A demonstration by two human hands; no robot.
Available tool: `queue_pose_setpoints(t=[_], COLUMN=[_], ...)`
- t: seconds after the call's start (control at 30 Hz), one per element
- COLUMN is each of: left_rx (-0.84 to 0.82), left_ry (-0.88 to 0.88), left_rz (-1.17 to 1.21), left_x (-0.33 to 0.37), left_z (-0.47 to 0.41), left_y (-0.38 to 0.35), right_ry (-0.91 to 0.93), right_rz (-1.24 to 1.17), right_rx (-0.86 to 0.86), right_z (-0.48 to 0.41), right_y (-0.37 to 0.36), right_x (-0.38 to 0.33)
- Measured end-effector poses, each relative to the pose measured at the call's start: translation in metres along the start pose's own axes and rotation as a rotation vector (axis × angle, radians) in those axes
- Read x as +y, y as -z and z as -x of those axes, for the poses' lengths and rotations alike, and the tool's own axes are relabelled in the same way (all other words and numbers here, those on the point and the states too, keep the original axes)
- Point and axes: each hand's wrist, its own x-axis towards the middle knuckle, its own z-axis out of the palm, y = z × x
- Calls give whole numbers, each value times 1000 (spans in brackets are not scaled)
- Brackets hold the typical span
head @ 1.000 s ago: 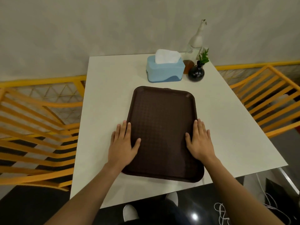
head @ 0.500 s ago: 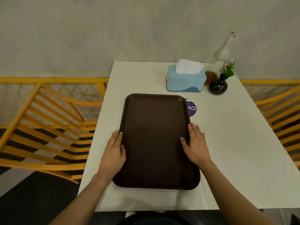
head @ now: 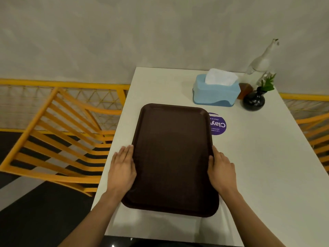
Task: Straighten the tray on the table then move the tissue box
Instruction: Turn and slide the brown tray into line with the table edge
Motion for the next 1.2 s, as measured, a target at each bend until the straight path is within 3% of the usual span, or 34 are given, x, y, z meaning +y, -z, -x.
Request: queue_pose_setpoints(t=[0.5,0.97,1.2], left_rx=[-66,-64,-73], left_ry=[7,-4,-16], left_rz=[104,86,83], left_x=[-65,-63,-53], left_z=[-37,-27,-31], left_y=[23,12,12], right_ry=[-10,-23,-33], right_rz=[132,197,162], right_rx=[-95,-28,-146], right_z=[-29,-4,-13], right_y=[-24,-26,-27], right_x=[-74,-64,-58])
